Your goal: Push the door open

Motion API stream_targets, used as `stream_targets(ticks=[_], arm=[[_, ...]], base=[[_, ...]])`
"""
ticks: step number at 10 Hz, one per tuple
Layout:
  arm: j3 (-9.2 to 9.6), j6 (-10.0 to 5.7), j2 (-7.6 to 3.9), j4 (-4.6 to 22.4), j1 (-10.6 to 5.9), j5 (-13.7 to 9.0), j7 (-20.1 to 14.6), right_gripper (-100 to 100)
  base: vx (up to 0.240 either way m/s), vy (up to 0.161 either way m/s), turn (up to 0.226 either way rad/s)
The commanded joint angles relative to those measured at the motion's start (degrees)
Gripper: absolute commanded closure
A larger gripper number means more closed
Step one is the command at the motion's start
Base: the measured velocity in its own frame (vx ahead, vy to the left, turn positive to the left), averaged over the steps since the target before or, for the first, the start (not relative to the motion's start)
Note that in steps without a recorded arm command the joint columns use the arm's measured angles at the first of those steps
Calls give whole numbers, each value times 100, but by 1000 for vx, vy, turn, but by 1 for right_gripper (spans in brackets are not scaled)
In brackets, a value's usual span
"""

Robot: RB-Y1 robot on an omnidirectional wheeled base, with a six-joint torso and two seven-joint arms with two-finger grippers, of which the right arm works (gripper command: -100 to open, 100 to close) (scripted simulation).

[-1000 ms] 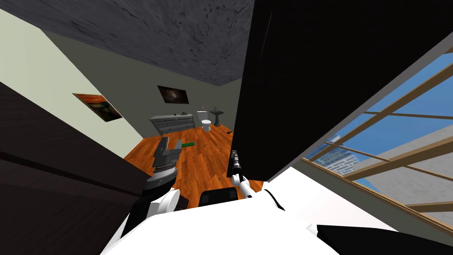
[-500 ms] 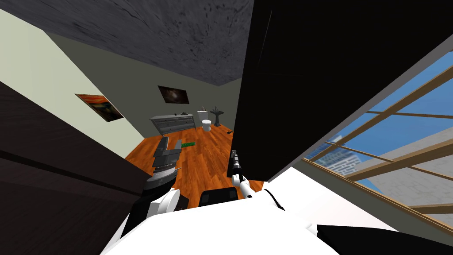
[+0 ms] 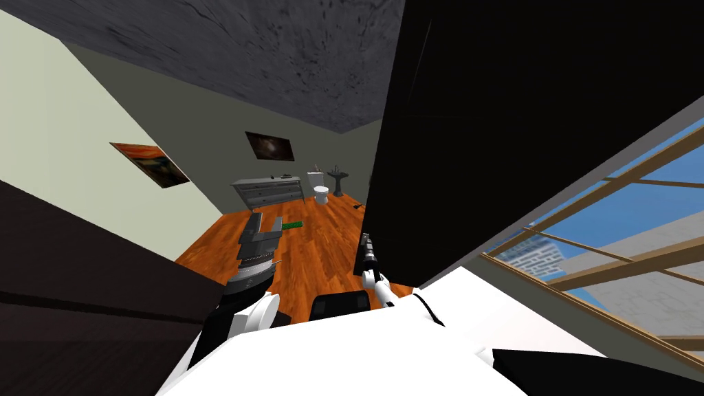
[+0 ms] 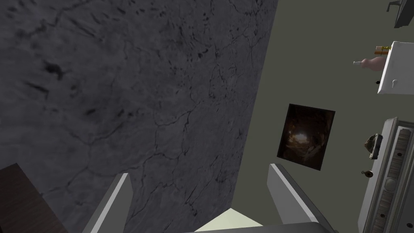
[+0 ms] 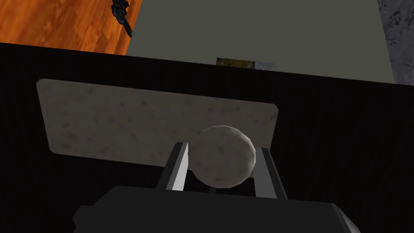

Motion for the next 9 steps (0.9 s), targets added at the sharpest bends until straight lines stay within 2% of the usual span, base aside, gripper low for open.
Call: stream_targets(ticks=[1,4,5,6,7,9], arm=[[-124,-83,-159,4,-24,-81,54,100],[-124,-83,-159,-130,-24,-81,54,100],[-7,1,-240,-187,29,-68,74,-100],[3,4,-251,-191,32,-68,71,-100],[112,37,-334,-232,64,-67,41,-100],[255,80,-364,-286,108,-65,0,-100]], base=[[163,1,-34],[46,-11,-51],[13,-85,-229],[14,-95,-141],[3,-126,-219],[16,-100,-236]])
